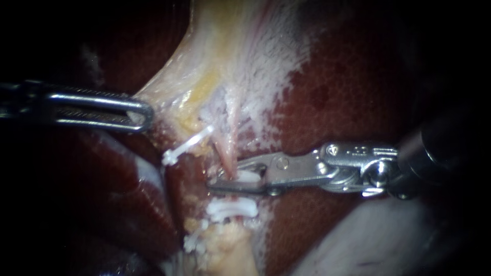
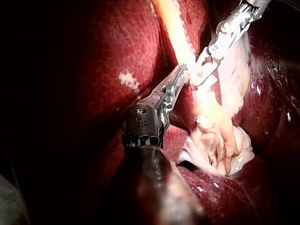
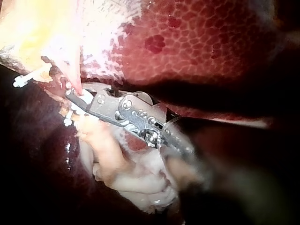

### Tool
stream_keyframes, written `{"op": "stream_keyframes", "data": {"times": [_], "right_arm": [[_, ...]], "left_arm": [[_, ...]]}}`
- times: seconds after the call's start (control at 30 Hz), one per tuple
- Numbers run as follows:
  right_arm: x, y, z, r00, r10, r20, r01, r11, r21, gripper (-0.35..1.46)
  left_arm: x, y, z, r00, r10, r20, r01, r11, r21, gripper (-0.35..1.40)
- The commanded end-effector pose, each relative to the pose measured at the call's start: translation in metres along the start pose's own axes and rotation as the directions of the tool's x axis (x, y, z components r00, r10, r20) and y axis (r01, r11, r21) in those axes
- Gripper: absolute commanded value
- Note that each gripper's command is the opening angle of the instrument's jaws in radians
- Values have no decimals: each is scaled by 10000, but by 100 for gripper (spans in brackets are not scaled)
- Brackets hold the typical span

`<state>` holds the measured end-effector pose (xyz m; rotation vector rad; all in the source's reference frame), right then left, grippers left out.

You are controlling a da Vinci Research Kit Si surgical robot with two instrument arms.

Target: Clipping third clip right tube

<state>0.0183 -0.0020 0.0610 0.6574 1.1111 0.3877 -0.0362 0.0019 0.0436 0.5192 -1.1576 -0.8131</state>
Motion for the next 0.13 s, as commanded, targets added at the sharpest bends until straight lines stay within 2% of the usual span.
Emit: {"op": "stream_keyframes", "data": {"times": [0.03,0.13], "right_arm": [[0,0,0,10000,-1,0,1,10000,2,-35],[-1,0,0,10000,-4,1,4,10000,5,-35]], "left_arm": [[0,0,1,10000,0,1,0,10000,-4,-35],[0,1,1,10000,0,2,0,10000,-5,-35]]}}
